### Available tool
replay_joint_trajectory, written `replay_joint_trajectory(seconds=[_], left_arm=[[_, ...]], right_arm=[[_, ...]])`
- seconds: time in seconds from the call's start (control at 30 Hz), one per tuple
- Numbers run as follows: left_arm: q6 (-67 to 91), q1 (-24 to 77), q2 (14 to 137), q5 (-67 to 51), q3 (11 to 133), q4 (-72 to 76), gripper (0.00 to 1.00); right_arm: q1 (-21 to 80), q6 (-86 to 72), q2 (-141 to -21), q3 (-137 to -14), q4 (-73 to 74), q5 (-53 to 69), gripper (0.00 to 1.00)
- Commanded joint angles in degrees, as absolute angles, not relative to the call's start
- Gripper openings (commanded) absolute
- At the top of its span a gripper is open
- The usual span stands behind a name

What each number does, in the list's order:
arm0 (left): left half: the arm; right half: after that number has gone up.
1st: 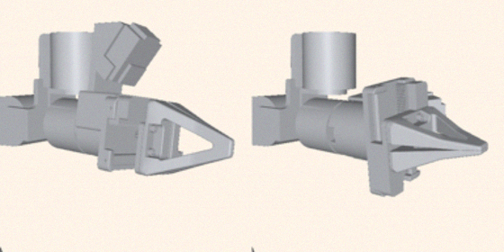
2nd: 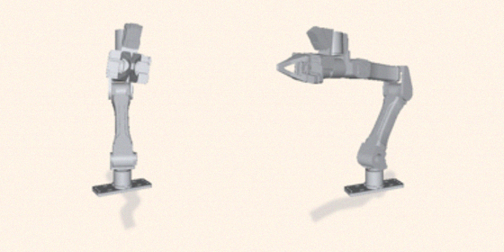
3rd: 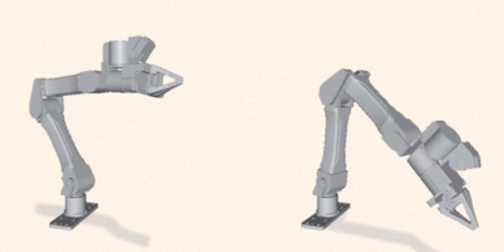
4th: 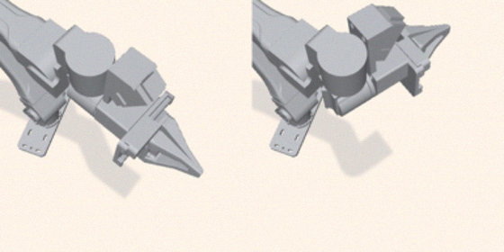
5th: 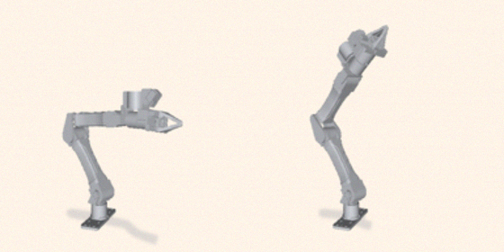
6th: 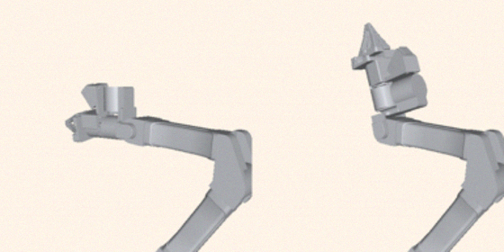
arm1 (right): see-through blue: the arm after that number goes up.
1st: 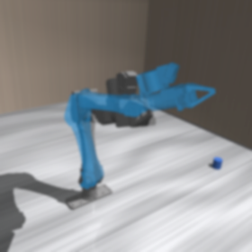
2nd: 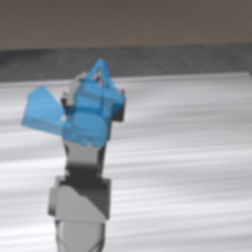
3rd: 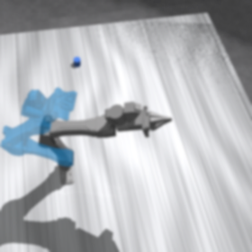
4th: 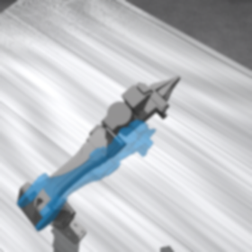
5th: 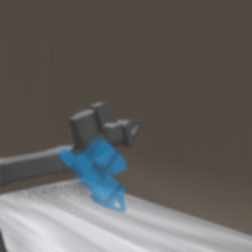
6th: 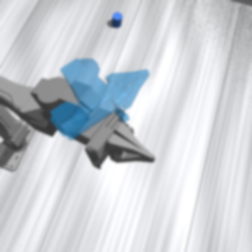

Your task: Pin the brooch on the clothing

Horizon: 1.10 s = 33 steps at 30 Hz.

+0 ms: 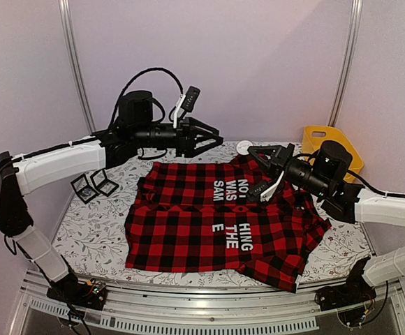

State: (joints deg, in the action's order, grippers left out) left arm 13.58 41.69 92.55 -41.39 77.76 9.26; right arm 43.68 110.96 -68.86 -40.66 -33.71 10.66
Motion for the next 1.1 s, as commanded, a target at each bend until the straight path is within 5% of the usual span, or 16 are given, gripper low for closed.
replay_joint_trajectory(seconds=[0.0, 0.7, 1.07], left_arm=[[18.6, 41.1, 95.6, -47.6, 80.2, 10.3, 0.6], [16.9, 41.0, 102.9, -54.4, 86.9, 3.7, 0.4], [16.5, 41.0, 103.5, -56.3, 87.5, 2.8, 0.19]], right_arm=[[44.8, 119.9, -68.0, -43.1, -31.1, 11.4, 0.0], [47.9, 128.4, -70.6, -46.3, -25.0, 15.2, 0.0], [48.0, 129.2, -71.4, -47.4, -25.1, 14.4, 0.0]])
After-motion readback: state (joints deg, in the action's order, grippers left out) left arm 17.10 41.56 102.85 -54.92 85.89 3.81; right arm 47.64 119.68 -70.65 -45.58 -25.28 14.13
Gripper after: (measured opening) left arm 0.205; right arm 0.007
